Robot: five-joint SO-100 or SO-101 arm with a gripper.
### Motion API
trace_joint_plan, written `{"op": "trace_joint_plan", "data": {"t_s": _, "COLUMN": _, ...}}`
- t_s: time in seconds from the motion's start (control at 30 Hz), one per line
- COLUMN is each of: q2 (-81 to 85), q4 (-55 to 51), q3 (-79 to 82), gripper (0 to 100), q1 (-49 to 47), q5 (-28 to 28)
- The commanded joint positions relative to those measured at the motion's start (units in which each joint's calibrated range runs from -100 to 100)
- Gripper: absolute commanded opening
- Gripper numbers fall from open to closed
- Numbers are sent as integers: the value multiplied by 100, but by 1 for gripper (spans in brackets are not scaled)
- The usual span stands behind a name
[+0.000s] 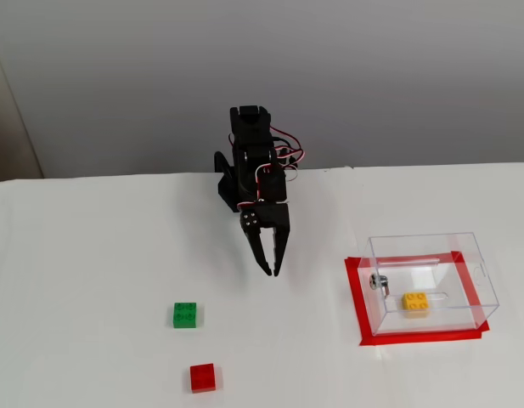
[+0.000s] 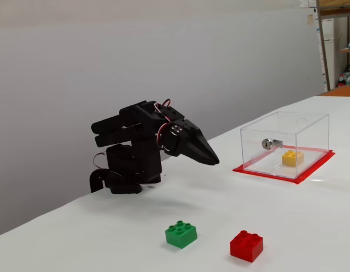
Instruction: Pick the yellow lego brick and place it into the transparent box
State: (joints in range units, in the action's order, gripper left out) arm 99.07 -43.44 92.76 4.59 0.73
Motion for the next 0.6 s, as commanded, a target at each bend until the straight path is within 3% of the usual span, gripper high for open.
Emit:
{"op": "trace_joint_plan", "data": {"t_s": 0.0, "q2": 68, "q4": -42, "q3": 163, "gripper": 2, "q1": 25, "q5": 15}}
{"op": "trace_joint_plan", "data": {"t_s": 0.57, "q2": 68, "q4": -364, "q3": 642, "gripper": 2, "q1": 151, "q5": -16}}
